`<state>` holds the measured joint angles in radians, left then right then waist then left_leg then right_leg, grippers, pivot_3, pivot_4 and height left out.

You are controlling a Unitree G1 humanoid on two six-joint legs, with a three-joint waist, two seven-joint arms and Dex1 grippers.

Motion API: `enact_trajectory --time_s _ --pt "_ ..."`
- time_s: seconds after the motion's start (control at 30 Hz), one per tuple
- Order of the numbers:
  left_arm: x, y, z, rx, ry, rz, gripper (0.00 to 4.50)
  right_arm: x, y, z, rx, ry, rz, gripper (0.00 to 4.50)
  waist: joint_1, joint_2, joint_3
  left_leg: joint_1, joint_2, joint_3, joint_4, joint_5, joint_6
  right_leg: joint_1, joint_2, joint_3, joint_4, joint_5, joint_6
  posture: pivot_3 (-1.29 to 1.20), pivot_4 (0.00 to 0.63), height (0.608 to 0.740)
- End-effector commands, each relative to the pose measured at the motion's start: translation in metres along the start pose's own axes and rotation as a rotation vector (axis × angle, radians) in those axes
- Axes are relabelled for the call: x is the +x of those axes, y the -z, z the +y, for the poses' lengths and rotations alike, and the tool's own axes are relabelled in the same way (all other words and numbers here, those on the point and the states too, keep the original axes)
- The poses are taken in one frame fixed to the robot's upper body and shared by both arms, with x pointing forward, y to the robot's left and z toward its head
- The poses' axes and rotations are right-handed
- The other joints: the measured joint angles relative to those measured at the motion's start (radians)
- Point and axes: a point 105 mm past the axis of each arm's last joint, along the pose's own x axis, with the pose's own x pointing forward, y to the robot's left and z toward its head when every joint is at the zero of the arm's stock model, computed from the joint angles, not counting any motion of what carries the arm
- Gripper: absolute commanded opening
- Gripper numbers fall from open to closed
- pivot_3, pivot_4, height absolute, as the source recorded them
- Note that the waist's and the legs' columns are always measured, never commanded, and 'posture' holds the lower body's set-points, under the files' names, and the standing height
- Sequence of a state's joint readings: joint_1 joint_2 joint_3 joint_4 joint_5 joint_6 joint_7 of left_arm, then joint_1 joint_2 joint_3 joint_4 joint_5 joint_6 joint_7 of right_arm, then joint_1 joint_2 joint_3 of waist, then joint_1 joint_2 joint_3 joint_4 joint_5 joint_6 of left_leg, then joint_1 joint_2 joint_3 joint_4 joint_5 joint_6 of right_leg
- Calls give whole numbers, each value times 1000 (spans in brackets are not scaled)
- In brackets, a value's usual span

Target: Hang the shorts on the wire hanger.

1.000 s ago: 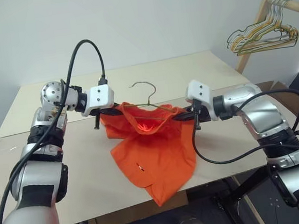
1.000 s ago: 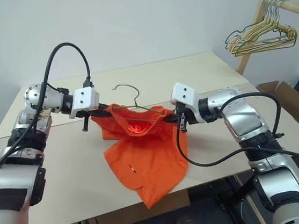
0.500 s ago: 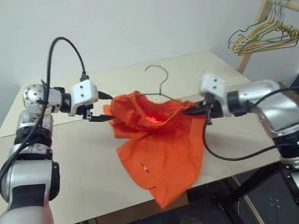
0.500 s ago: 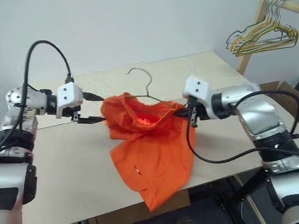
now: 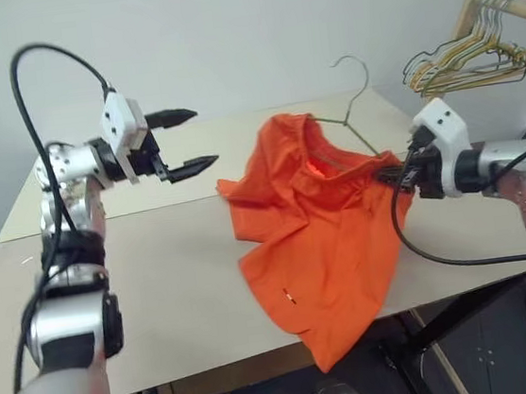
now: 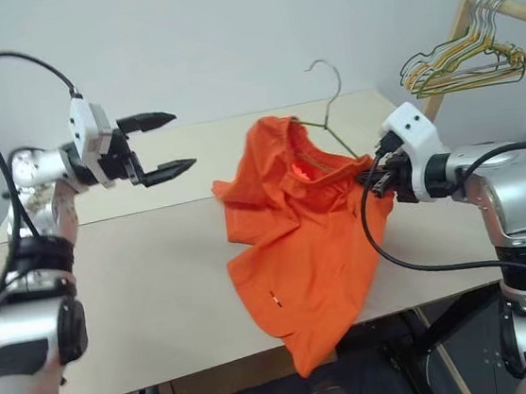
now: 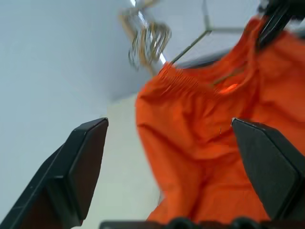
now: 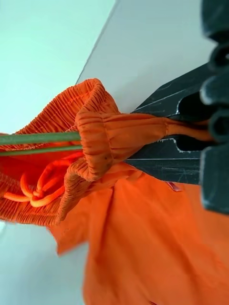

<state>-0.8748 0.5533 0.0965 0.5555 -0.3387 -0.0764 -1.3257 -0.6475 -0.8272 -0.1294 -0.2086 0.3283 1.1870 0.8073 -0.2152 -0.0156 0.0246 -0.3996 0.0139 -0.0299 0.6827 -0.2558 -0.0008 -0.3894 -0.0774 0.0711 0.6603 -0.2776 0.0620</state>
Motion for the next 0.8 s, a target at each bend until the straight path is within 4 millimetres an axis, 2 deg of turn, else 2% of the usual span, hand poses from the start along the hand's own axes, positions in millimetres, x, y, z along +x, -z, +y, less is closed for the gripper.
enact_trajectory --time_s 0.03,0.17,0.33,0.57,0.8 --pt "7 -17 -19 -30 32 -82 4482 -20 -2 -17 95 182 -19 0 -7 0 0 0 0 0 0 0 0 0 0 0 1 0 0 -265 0 740" --pt "12 -29 -35 -88 24 -151 4482 -33 12 -41 247 385 36 0 -14 0 0 0 0 -1 0 1 0 0 -1 0 2 0 0 -281 0 740" --pt "18 -37 -49 -118 40 -180 4482 -58 17 -75 443 684 11 0 -26 4 -2 1 -1 -1 -1 1 0 0 0 1 1 0 0 -294 0 740" --pt "26 -41 -57 -149 36 -219 4482 -76 20 -92 580 1004 -9 0 -53 5 -2 1 -1 0 -3 2 0 0 1 1 2 0 0 -293 0 740" --pt "29 -38 -62 -163 25 -221 4482 -95 27 -108 603 1293 -33 0 -69 5 -3 1 -3 0 -3 2 0 0 0 1 1 0 0 -286 0 740"
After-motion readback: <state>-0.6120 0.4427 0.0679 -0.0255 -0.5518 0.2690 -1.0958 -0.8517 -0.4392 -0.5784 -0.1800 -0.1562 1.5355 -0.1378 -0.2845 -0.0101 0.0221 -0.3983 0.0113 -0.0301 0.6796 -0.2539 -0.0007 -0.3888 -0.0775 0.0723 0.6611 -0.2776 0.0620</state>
